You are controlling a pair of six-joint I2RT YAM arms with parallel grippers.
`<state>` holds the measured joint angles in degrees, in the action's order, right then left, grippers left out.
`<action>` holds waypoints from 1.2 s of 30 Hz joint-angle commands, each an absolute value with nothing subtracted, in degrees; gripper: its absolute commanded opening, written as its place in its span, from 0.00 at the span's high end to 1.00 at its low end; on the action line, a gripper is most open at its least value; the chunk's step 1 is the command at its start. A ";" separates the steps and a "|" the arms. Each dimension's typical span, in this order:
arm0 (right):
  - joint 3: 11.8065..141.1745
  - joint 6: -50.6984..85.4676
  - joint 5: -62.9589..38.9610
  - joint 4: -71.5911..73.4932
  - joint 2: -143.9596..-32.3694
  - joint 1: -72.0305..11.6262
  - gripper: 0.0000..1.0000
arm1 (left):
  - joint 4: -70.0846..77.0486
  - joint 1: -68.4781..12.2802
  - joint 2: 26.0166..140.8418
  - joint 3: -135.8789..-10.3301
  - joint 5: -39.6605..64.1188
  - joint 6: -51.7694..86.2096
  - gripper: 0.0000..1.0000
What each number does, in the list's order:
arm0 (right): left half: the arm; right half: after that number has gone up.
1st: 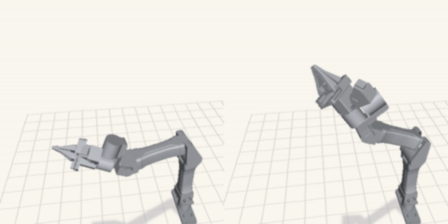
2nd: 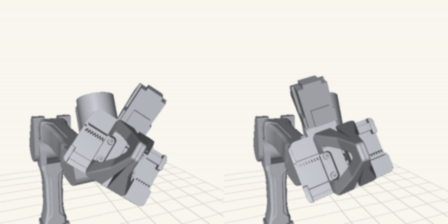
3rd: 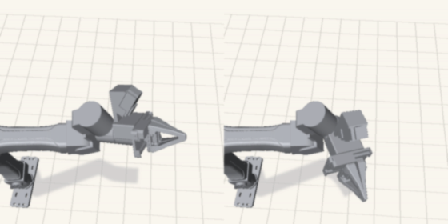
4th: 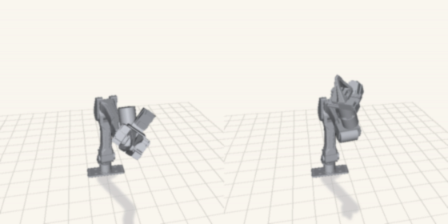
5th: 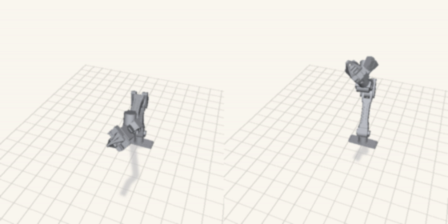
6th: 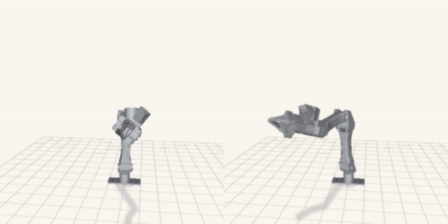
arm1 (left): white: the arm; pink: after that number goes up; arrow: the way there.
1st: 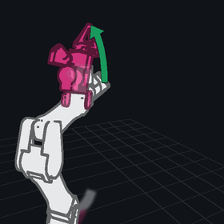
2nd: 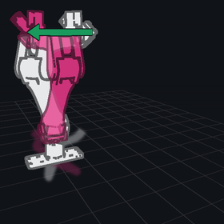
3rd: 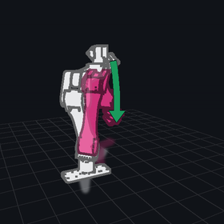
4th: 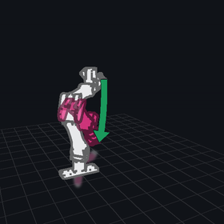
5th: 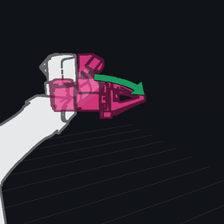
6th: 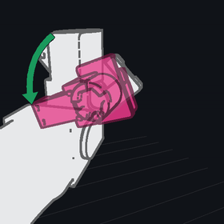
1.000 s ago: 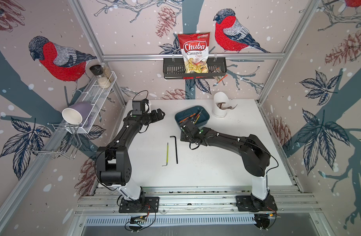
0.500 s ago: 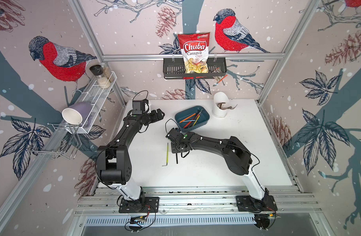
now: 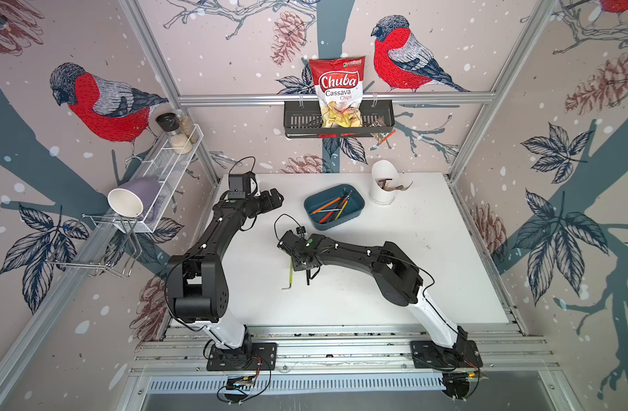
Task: Put the hex key on the desktop into the storage box
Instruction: Pick up the Allen key from the center of the board.
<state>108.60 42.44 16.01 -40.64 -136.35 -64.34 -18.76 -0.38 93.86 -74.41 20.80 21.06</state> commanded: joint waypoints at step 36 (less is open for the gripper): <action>82.22 50.07 3.75 -12.66 -110.14 -55.20 1.00 | -18.84 -0.02 93.91 -73.83 17.22 20.55 0.04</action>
